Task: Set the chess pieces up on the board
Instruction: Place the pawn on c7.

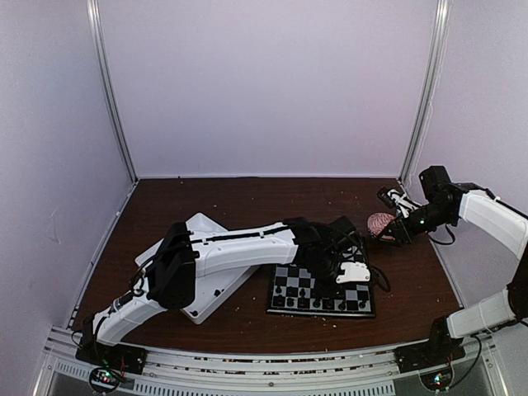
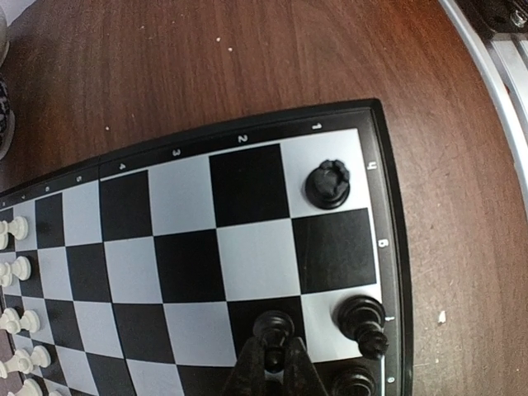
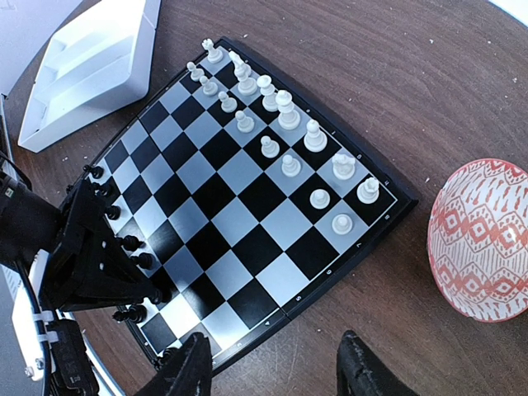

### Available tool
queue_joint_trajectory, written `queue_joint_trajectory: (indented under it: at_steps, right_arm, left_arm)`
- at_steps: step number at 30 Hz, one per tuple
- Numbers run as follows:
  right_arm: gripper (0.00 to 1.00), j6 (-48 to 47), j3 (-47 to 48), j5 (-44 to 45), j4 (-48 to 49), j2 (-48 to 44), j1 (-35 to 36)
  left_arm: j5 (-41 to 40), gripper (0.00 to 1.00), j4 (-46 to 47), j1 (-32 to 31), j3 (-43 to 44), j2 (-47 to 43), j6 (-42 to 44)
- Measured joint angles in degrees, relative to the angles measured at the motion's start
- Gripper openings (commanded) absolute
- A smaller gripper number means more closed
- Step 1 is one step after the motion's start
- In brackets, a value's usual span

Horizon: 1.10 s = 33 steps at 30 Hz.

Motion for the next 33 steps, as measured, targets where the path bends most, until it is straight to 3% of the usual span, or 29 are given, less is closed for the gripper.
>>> queue_joint_trajectory:
  at_steps: [8, 27, 33]
  right_arm:
    - [0.52, 0.0, 0.1, 0.0, 0.0, 0.4, 0.0]
    - [0.52, 0.0, 0.1, -0.2, 0.0, 0.4, 0.0]
    - [0.52, -1.1, 0.1, -0.4, -0.4, 0.4, 0.0]
  left_arm:
    - [-1.0, 0.06, 0.5, 0.0, -0.8, -0.1, -1.0]
    - [-2.1, 0.26, 0.9, 0.0, -1.8, -0.1, -1.5]
    - [-3.2, 0.30, 7.1, 0.0, -12.6, -6.1, -1.7]
